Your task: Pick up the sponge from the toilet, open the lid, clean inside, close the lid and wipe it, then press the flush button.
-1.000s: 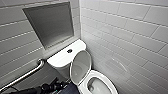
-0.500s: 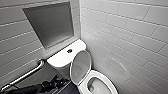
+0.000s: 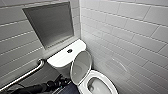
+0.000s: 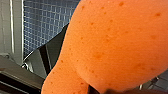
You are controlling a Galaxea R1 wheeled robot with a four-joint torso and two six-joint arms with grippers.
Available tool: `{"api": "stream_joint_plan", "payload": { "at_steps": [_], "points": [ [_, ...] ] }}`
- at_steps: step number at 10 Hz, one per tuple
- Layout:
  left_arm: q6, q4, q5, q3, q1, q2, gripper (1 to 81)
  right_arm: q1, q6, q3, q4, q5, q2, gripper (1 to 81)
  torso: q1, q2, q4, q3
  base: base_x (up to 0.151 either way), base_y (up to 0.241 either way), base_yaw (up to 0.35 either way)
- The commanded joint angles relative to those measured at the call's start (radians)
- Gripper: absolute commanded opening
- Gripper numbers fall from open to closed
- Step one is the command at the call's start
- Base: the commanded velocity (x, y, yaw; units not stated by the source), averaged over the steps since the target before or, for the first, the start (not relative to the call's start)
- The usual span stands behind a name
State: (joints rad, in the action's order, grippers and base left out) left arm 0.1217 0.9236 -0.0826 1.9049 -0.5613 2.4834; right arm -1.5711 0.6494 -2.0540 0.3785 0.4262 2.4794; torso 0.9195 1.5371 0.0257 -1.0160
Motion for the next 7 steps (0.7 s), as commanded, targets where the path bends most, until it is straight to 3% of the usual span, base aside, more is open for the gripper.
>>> {"api": "stream_joint_plan", "payload": {
  "at_steps": [1,4,5,7],
  "points": [
    [0.004,0.011,-0.102,-0.027,0.116,0.051,81.1,-0.008,-0.002,0.014,0.025,-0.041,-0.031,1.0,0.000,0.000,0.000,0.000,0.000,0.000,0.000],
    [0.016,-0.020,-0.118,-0.066,0.093,0.065,81.1,-0.002,0.003,0.006,0.023,-0.041,-0.029,1.0,0.000,0.000,0.000,0.000,0.000,0.000,0.000],
    [0.035,-0.095,-0.192,-0.063,0.062,0.040,81.1,0.005,0.004,-0.015,0.022,-0.043,-0.026,1.0,0.000,0.000,0.000,0.000,0.000,0.000,0.000],
    [0.055,-0.248,-0.230,-0.056,-0.082,-0.036,81.1,0.002,0.010,-0.096,0.025,-0.055,-0.005,1.0,0.000,0.000,0.000,0.000,0.000,0.000,0.000]
  ]
}}
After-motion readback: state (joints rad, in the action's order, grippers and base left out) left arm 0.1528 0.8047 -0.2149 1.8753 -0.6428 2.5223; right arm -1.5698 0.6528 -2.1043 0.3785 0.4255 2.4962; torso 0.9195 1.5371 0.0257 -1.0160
